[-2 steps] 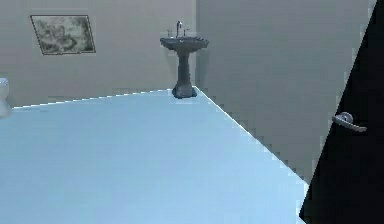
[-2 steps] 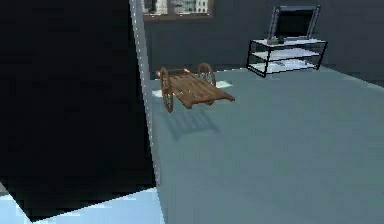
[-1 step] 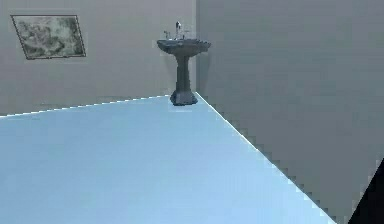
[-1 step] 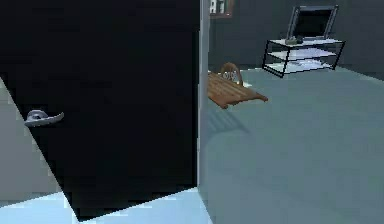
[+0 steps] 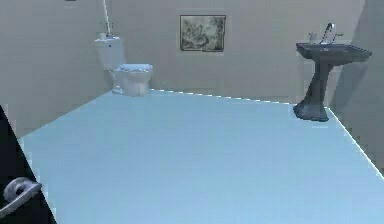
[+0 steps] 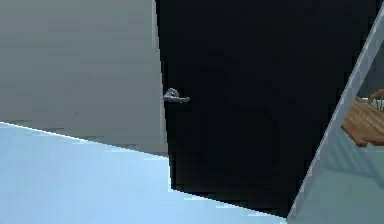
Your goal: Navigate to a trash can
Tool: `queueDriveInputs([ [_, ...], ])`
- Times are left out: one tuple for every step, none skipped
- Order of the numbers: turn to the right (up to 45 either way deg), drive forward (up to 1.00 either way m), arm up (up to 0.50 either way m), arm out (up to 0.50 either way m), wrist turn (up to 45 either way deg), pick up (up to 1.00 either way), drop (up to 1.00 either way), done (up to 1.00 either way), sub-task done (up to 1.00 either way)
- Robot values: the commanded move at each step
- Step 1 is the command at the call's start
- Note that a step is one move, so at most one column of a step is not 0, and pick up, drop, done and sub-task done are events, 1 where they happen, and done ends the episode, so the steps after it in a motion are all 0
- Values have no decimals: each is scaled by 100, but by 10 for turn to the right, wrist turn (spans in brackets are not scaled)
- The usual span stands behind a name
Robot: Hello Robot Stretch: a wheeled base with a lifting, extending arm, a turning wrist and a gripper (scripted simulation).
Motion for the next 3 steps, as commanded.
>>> queueDriveInputs([
  [0,100,0,0,0,0,0,0,0],
  [-240,0,0,0,0,0,0,0,0],
  [0,5,0,0,0,0,0,0,0],
])
